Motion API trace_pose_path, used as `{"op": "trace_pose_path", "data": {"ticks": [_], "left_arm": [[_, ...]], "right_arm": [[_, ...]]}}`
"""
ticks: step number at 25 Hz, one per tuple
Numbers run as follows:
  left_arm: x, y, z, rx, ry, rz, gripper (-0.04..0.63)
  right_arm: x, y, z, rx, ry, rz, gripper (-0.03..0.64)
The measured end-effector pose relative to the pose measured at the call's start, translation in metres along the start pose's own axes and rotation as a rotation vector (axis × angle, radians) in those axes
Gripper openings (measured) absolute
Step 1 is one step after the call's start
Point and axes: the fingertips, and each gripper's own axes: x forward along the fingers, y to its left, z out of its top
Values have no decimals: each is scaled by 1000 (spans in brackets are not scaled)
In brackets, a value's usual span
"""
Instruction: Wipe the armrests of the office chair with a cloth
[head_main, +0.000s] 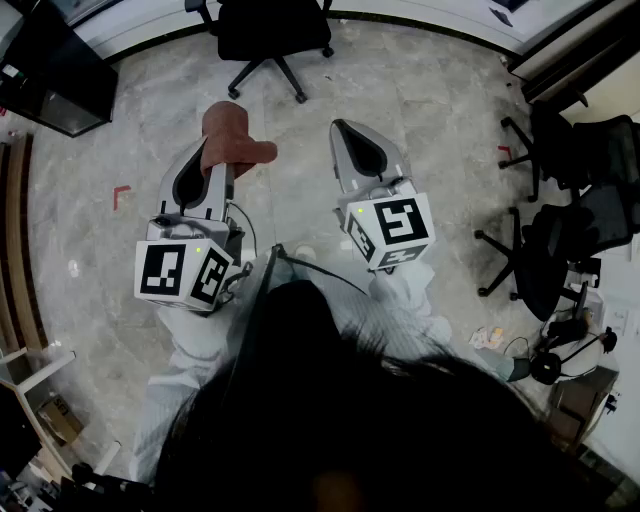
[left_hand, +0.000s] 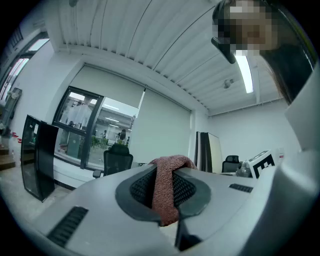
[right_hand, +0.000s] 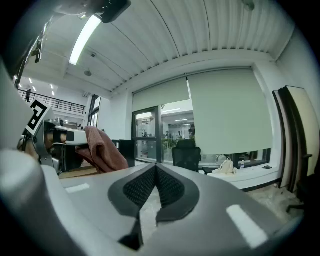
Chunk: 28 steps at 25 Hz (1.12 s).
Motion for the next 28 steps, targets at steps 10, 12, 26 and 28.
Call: {"op": "trace_pose_path", "data": {"ticks": [10,12,26,28], "left_arm": [[-3,2,-1,-3,-3,9,29],[-5,2,-2,-4,-5,14,29],[61,48,-15,14,-11,100,29],[84,78,-13,16,-11,110,29]], "right_arm": [[1,3,0,0,-7,9,0],[0,3,1,2,-17,8,0],[84,-29,1,-31,-3,50,2],[120,-33,4,-31,-9,51,2]]}}
